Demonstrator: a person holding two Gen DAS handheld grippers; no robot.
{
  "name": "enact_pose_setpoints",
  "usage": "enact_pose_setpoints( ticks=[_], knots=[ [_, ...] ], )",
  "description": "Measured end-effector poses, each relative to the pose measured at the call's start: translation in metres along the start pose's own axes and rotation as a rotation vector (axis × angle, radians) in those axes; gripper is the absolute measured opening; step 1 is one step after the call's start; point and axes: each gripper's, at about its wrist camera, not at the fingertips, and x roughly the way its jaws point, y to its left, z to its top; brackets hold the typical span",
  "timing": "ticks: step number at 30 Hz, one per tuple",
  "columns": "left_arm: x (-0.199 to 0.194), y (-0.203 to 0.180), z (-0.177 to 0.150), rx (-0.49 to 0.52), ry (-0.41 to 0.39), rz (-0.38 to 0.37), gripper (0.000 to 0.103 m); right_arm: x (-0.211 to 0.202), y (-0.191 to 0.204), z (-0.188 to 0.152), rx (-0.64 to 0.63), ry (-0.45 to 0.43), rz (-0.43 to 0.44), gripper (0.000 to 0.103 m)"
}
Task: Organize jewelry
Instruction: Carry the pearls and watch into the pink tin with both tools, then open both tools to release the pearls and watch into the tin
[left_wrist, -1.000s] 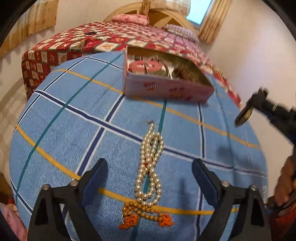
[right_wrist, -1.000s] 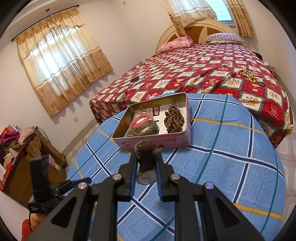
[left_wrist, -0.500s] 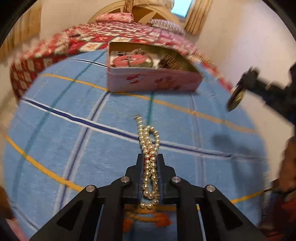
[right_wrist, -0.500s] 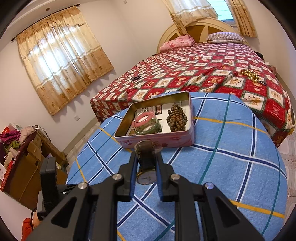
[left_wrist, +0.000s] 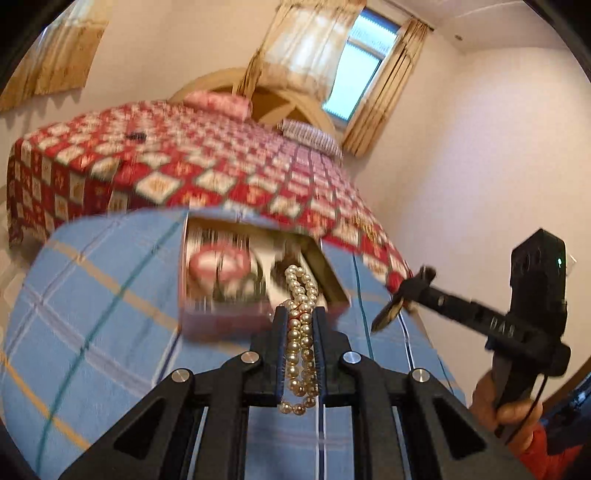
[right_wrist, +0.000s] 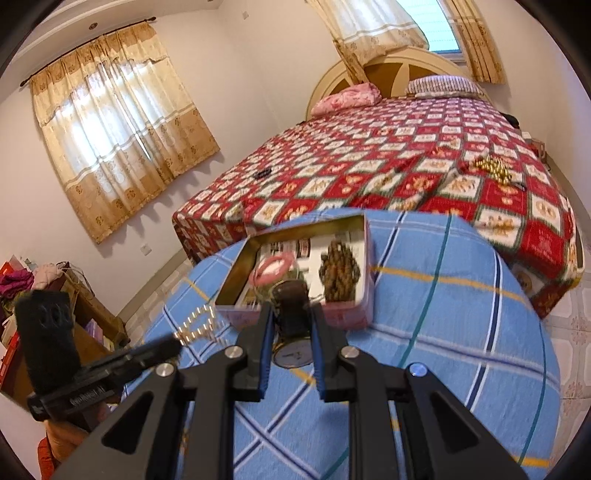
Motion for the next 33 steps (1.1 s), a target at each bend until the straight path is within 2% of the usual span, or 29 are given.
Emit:
enact_pose_setpoints(
  ticks=[3, 7, 10, 13, 19, 22, 24, 26, 28, 29, 33],
  knots=[
    [0.027, 0.001, 0.014, 0.016, -0.018, 0.012, 0.012, 0.021, -0.001, 0.013, -0.004, 0.006, -0.017, 0.021],
    [0.068, -0.001, 0.019, 0.054, -0.019, 0.028, 0.012, 0.063, -0.007, 0.018, 0.005, 0.059, -0.058, 0.021],
    [0.092, 0.002, 0.018, 0.052, 0.011, 0.038, 0.012, 0.088, -0.009, 0.017, 0.002, 0.105, -0.085, 0.021],
    [0.108, 0.008, 0.014, 0.07, 0.035, 0.086, 0.012, 0.106, -0.012, 0.017, -0.013, 0.122, -0.116, 0.022],
    [0.122, 0.025, 0.012, 0.022, 0.07, 0.134, 0.013, 0.126, -0.02, 0.014, 0.0, 0.142, -0.078, 0.021],
    [0.129, 0.032, 0.011, -0.02, 0.086, 0.14, 0.015, 0.124, -0.021, 0.011, -0.006, 0.119, -0.066, 0.028],
    [0.128, 0.035, 0.011, -0.034, 0.068, 0.134, 0.021, 0.121, -0.025, 0.012, 0.019, 0.102, -0.04, 0.038],
    [0.127, 0.031, 0.011, -0.017, 0.05, 0.099, 0.052, 0.115, -0.029, 0.015, 0.047, 0.076, -0.016, 0.056],
    [0.124, 0.024, 0.011, 0.002, 0.032, 0.077, 0.072, 0.104, -0.033, 0.017, 0.077, 0.024, 0.003, 0.067],
    [0.122, 0.019, 0.011, 0.02, 0.025, 0.085, 0.075, 0.1, -0.033, 0.019, 0.081, 0.007, 0.004, 0.072],
    [0.116, 0.011, 0.016, 0.065, 0.008, 0.126, 0.075, 0.091, -0.033, 0.021, 0.082, -0.038, -0.006, 0.073]
  ],
)
